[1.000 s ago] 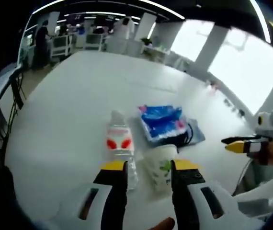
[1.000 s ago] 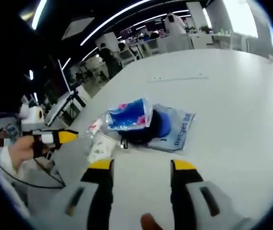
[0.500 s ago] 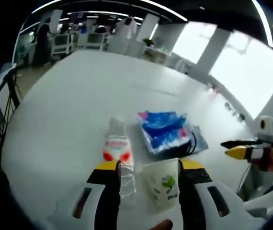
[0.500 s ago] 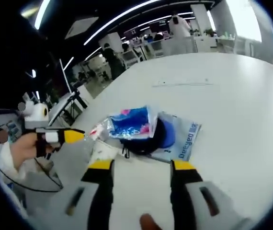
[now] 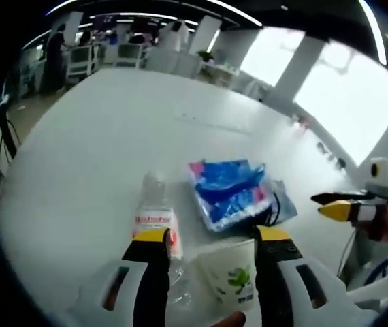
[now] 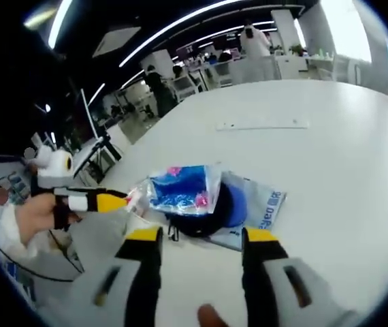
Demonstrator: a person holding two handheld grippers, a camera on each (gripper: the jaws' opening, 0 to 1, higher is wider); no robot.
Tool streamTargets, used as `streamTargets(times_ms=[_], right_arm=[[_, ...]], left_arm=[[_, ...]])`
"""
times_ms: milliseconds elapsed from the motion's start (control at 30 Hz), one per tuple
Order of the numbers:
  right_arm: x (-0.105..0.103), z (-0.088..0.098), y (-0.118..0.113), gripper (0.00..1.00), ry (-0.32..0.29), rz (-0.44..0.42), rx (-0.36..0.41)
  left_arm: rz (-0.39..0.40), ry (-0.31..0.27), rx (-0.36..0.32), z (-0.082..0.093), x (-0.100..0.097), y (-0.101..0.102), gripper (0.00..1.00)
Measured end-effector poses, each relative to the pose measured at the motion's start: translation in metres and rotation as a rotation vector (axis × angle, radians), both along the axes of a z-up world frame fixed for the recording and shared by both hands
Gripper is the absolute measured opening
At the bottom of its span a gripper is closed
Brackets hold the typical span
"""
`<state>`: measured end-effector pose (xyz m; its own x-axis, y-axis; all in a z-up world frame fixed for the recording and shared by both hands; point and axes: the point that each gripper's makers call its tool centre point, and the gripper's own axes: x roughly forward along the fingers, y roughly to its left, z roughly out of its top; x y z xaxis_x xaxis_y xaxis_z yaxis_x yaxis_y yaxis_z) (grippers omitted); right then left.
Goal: Arrange the tabletop items into an orderly group along one side of the table until the central work area is clear of visible clutter.
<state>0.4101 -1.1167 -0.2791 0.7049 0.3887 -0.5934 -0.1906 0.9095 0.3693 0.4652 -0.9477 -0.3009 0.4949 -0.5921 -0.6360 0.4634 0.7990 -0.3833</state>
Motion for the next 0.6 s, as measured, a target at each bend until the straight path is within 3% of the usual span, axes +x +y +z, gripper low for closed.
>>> streamTargets(times_ms=[600], right_arm=[[0.029,-0.007,0.011,0.45,-0.012,0.05,-0.007]], left_arm=[[0.005,-0.003,-0.003,-0.001,0.022,-0.01,0.43]])
